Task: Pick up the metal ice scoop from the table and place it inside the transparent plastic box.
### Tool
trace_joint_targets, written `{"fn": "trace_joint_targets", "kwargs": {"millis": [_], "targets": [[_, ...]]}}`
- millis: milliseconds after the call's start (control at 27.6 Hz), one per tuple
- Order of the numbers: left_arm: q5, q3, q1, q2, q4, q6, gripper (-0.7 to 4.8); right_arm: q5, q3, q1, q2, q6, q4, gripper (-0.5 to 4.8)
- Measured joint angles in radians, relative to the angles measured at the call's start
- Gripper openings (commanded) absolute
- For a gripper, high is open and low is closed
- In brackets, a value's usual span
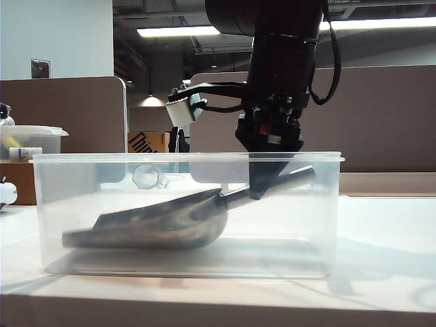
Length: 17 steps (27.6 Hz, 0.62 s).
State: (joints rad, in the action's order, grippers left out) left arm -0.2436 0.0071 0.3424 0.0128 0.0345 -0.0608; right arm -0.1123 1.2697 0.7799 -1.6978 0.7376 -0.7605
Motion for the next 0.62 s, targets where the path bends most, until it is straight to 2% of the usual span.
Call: {"fn": "trace_joint_targets", "kwargs": {"millis": [363,399,435,472,544,617], "targets": [[0.000,0.000,0.000,0.000,0.000,0.000,0.21,0.002,0.167,-0.002,0.024,-0.147,-0.095,0.93],[0.000,0.000,0.000,0.000,0.000,0.000,0.21,0.003,0.190,-0.002,0.035,-0.155,-0.109,0.77],[0.000,0.000,-0.001,0.000,0.000,0.000,0.21,0.004,0.204,-0.002,0.045,-0.158,-0.118,0.19],[0.000,0.000,-0.003,0.000,0.000,0.000,0.21,0.005,0.224,-0.002,0.061,-0.166,-0.129,-0.03],[-0.006,0.000,-0.029,-0.002,0.001,0.000,0.21,0.016,0.254,-0.002,0.113,-0.210,-0.136,-0.02],[-0.004,0.000,-0.113,-0.012,-0.004,0.000,0.21,0.038,0.258,-0.005,0.191,-0.314,-0.084,-0.02]]}}
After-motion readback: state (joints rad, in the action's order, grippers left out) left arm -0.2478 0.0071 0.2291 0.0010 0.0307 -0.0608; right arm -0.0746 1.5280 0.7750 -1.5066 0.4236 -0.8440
